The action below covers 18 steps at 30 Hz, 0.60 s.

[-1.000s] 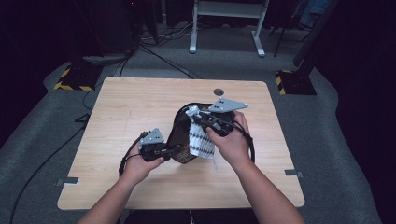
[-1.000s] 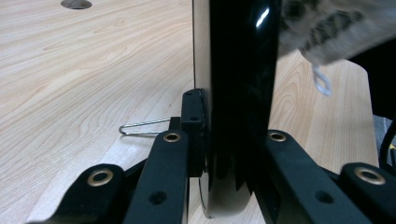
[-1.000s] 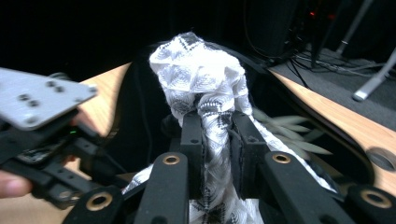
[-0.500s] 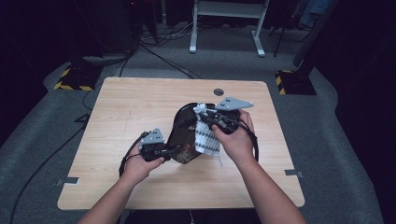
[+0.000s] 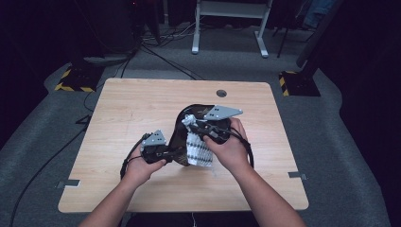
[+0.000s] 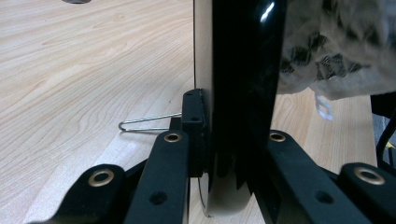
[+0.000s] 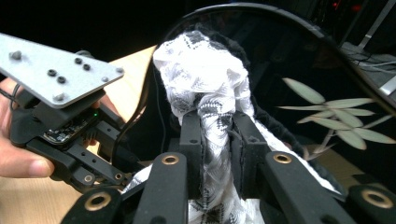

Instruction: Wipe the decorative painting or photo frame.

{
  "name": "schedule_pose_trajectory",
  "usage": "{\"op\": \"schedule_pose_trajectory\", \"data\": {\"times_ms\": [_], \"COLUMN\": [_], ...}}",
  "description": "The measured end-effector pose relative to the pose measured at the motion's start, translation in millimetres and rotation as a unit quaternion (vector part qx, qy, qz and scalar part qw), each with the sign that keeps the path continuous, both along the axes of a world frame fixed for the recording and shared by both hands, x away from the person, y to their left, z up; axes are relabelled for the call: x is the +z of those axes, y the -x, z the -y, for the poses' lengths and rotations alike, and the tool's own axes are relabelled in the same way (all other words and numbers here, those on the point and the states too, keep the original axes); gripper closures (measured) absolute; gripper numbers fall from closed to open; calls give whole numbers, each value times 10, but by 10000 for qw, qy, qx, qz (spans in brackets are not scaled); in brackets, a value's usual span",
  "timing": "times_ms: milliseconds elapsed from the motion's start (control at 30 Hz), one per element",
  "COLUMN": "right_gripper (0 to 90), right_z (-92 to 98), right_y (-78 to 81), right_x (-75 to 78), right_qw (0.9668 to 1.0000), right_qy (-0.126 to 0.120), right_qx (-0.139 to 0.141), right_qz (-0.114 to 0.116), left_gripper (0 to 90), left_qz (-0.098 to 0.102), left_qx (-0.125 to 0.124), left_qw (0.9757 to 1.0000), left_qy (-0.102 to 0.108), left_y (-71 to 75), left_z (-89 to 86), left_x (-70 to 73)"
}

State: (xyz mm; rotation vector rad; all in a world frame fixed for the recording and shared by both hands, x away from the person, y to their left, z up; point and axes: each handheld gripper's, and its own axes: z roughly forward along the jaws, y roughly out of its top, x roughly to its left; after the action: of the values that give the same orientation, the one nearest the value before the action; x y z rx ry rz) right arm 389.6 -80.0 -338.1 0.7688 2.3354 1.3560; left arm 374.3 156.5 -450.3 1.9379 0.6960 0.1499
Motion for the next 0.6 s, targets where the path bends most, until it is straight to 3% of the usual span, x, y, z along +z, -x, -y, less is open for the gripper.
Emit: {"op": "schedule_pose_trajectory", "data": {"times_ms": [300,500,600], "right_gripper": [779,779,779], "right_z": [435,589,583], "right_y": [-255,-337,-323], "right_x": [-39,-61,-63], "right_qw": [9972,9948,9950], "right_qy": [-59,-96,-80], "right_qx": [-740,-1008,-992], "right_qz": [-50,-130,-103], "left_gripper": [799,799,800], "left_qz": [-32,-15,-19], "left_qx": [21,30,23], "left_qw": [10000,10000,10000], "left_qy": [50,44,41], "left_y": [1,3,2], "left_z": [16,18,19], "left_x": [-4,-4,-3]}}
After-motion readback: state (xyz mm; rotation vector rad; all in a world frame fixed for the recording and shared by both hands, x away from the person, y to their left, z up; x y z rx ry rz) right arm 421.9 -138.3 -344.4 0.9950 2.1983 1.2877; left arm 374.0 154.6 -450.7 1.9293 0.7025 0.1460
